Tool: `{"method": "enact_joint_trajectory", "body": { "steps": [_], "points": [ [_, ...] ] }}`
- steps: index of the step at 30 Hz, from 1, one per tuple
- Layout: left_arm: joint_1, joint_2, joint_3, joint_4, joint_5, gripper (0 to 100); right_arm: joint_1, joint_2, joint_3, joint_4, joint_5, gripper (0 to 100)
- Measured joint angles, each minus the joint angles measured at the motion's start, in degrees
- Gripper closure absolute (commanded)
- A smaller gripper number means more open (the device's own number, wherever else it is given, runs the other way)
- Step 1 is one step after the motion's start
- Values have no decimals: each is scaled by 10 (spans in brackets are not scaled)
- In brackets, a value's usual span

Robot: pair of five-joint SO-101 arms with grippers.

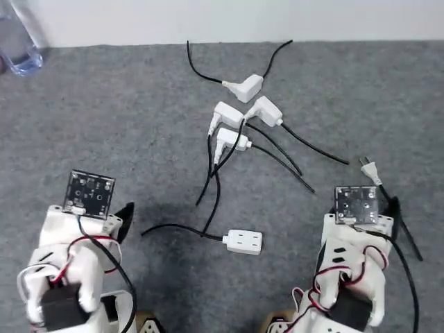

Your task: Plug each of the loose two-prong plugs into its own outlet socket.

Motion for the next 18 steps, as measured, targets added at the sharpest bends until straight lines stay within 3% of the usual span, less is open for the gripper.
{"method": "enact_joint_trajectory", "body": {
  "steps": [11, 18],
  "points": [
    [-8, -92, 204, -46, 0, 694, -1, -2, -149, 120, 7, 732],
    [-8, -148, 305, -74, 25, 694, -4, 154, -331, 170, 22, 732]
  ]
}}
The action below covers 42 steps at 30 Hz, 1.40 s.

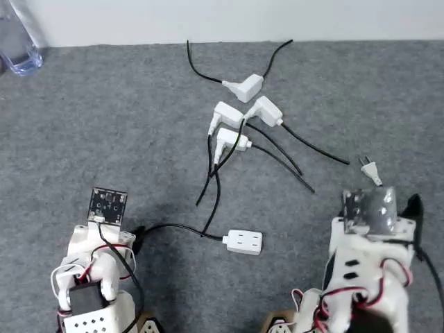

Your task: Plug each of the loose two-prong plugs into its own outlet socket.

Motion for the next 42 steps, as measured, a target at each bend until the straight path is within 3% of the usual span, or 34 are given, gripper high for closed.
{"method": "enact_joint_trajectory", "body": {
  "steps": [5, 11, 20, 30, 42],
  "points": [
    [1, -16, 11, 0, 2, 694, -3, 206, -177, 45, 11, 732],
    [1, -16, 13, 0, 2, 694, -1, 495, -406, 126, 87, 732],
    [0, -16, 25, 0, 2, 694, 107, 908, -687, 158, 209, 732],
    [0, -16, 25, -18, 2, 694, 137, 1174, -753, 108, 344, 733],
    [14, -16, 25, -18, 2, 694, 78, 1263, -753, 53, 367, 733]
  ]
}}
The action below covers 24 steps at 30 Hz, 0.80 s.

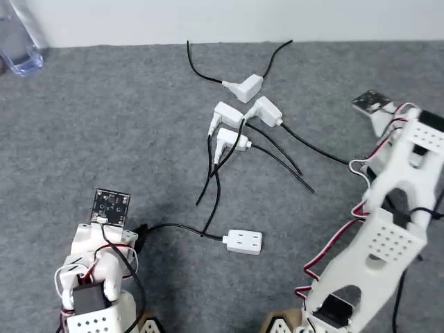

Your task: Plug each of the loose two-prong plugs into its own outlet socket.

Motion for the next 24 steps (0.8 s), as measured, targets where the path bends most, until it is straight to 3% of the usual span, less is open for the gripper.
{"method": "enact_joint_trajectory", "body": {
  "steps": [8, 15, 24],
  "points": [
    [4, 0, 0, 0, 0, 694, -8, 40, 0, -28, -21, 735],
    [4, 0, 0, 0, 0, 694, -8, 62, -3, -38, -21, 908],
    [4, 0, 0, 0, 0, 694, -9, 69, -17, -52, -21, 839]
  ]
}}
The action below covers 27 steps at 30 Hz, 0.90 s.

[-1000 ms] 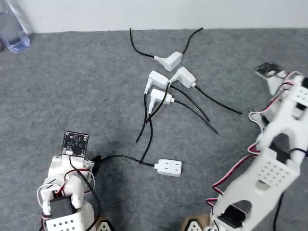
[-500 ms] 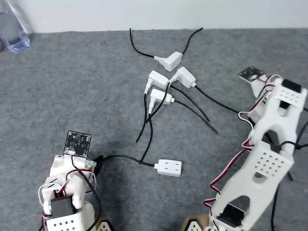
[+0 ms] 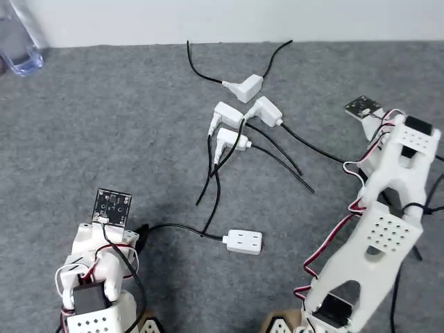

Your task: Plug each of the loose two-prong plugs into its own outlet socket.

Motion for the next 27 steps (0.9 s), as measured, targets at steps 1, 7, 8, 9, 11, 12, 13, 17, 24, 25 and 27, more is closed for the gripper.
{"method": "enact_joint_trajectory", "body": {
  "steps": [1, 7, 8, 9, 11, 12, 13, 17, 24, 25, 27],
  "points": [
    [0, 0, 0, 0, 0, 694, 0, 0, 0, 3, -1, 837],
    [0, 0, 0, 0, 0, 694, -4, 0, 0, -4, -1, 834],
    [0, 0, 0, 0, 0, 694, -4, 0, 0, -6, -1, 834],
    [0, 0, 0, 0, 0, 694, -4, 0, 0, -6, -1, 834],
    [0, 0, 0, 0, 0, 694, -5, 0, 0, -6, -1, 834],
    [0, 0, 0, 0, 0, 694, -8, 0, 0, -6, -1, 834],
    [0, 0, 0, 0, 0, 694, -10, 0, 0, -6, -1, 834],
    [0, 0, 0, 0, 0, 694, -14, 0, 0, -6, -1, 834],
    [0, 0, 0, 0, 0, 694, -15, 0, 0, -6, -1, 834],
    [0, 0, 0, 0, 0, 694, -15, 0, 0, -6, -1, 834],
    [0, 0, 0, 0, 0, 694, -15, 0, 0, -6, -1, 834]
  ]
}}
